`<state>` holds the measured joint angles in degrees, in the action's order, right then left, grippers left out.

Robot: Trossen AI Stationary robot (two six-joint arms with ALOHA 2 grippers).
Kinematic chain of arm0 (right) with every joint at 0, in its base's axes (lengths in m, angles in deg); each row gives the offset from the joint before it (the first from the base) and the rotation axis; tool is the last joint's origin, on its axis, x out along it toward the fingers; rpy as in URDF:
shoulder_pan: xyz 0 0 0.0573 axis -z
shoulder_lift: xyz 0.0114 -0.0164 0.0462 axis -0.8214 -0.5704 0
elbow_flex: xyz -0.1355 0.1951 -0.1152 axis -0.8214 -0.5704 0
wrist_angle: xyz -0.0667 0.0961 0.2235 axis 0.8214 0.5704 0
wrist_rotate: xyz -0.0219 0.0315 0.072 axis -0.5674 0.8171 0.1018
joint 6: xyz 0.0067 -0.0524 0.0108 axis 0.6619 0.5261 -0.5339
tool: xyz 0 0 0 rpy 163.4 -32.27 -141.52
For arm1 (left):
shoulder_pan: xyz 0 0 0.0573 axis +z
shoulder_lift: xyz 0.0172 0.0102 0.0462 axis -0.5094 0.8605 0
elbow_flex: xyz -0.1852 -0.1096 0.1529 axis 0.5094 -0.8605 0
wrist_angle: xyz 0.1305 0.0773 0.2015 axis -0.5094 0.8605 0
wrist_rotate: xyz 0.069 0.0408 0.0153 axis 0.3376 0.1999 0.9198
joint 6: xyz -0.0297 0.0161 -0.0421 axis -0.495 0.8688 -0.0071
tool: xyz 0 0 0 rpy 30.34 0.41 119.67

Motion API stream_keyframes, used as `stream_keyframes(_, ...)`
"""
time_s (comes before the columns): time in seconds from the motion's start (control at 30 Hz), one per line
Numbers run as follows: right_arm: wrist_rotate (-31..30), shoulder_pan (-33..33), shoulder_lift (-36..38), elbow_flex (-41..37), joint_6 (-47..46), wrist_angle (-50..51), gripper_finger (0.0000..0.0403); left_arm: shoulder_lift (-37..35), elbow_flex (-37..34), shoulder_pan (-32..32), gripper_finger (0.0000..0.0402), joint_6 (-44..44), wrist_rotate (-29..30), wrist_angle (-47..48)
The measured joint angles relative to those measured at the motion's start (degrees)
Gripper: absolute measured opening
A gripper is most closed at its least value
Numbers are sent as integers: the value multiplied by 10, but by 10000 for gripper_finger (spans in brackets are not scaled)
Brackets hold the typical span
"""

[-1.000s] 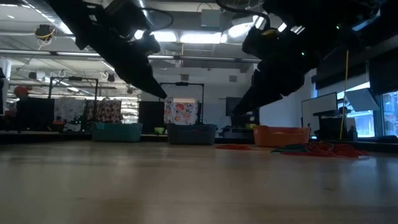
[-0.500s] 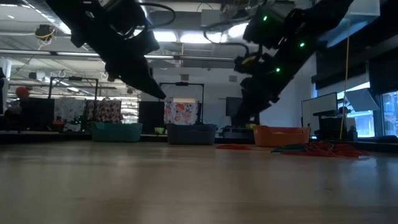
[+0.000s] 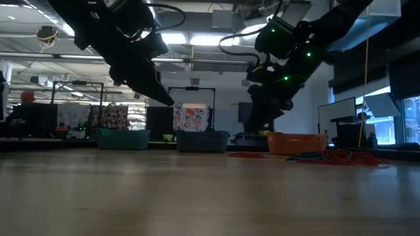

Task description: Sort rubber bands into baskets

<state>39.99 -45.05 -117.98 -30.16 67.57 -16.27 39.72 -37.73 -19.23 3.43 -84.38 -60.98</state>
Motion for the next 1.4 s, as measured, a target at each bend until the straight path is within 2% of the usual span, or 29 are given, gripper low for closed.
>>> stream_keyframes(0.17, -3, 26, -13, 0, -8, -8, 172, 0, 0, 0, 138, 0, 0, -1)
stream_keyframes(0.37, 15, 61, -67, -1, -4, -60, 159, 0, 0, 0, 138, 2, 0, 0)
stream_keyframes(0.67, 97, 106, -123, 0, -11, -118, 142, 0, 0, 0, 138, 2, 0, -1)
stream_keyframes(0.8, 104, 105, -139, 1, -7, -136, 132, 0, 0, 0, 138, 2, 0, -1)
stream_keyframes(0.93, 102, 105, -143, 2, 5, -139, 103, 0, 0, 0, 138, 3, 0, -1)
stream_keyframes(1.17, 107, 104, -143, 2, 39, -143, 15, 0, 0, 0, 138, 3, 0, -1)
stream_keyframes(1.3, 102, 97, -130, 0, 50, -134, 11, 0, 0, 0, 138, 3, 0, -1)
stream_keyframes(1.4, 69, 83, -110, -2, 58, -129, 13, 0, 0, 0, 138, 3, 0, -1)
